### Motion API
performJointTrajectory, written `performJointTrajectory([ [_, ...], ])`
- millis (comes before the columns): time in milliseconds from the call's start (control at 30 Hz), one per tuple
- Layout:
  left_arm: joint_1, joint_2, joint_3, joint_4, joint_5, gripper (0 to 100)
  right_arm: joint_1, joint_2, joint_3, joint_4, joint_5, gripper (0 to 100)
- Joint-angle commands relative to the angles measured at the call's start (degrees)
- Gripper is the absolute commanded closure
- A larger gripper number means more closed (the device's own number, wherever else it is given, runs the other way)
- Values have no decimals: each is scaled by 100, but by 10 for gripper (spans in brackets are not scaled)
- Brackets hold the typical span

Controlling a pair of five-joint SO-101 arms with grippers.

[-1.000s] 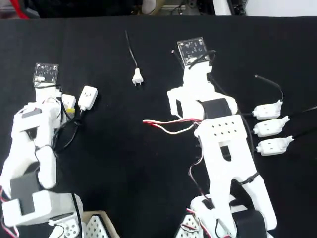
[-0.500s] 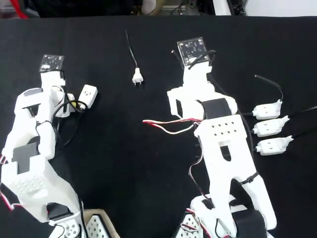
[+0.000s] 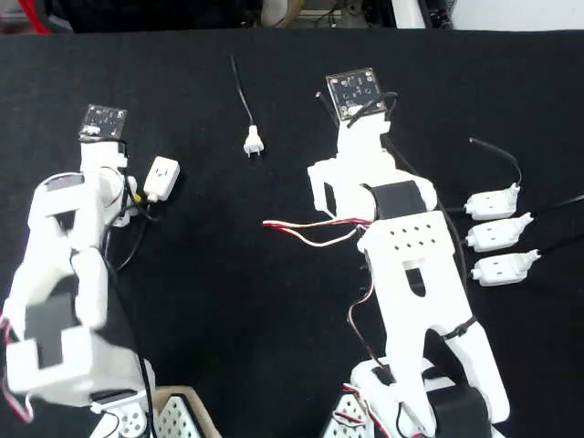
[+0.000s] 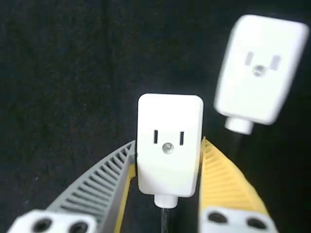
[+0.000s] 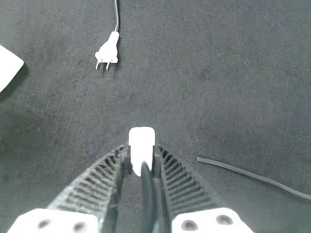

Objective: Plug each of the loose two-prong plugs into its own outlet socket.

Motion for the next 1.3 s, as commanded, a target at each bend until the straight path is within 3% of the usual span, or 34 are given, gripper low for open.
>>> performJointTrajectory([
  [0, 224, -1591, 505, 352, -79, 820, 44, 4, -57, -132, 35, 987],
  [133, 804, -3262, 936, 1556, -229, 820, 44, 4, -57, -141, 35, 987],
  [300, 2123, -4545, 1596, 2752, -624, 820, 44, 4, -57, -114, 35, 987],
  [433, 3257, -4818, 2475, 2725, -1073, 820, 44, 4, -57, -114, 35, 987],
  [533, 3741, -4765, 3073, 2189, -1468, 815, 79, -4, -66, -114, 9, 987],
  [633, 3846, -4633, 3275, 1899, -1521, 776, 79, -13, -75, -114, 18, 987],
  [767, 3829, -4598, 3204, 1908, -1521, 653, 79, -22, -84, -114, 26, 987],
  [1100, 3890, -4589, 3257, 1864, -1512, 676, 457, -31, -233, -105, 26, 987],
  [1267, 3969, -4527, 3820, 1424, -1512, 709, 457, -22, -233, -105, 26, 987],
])
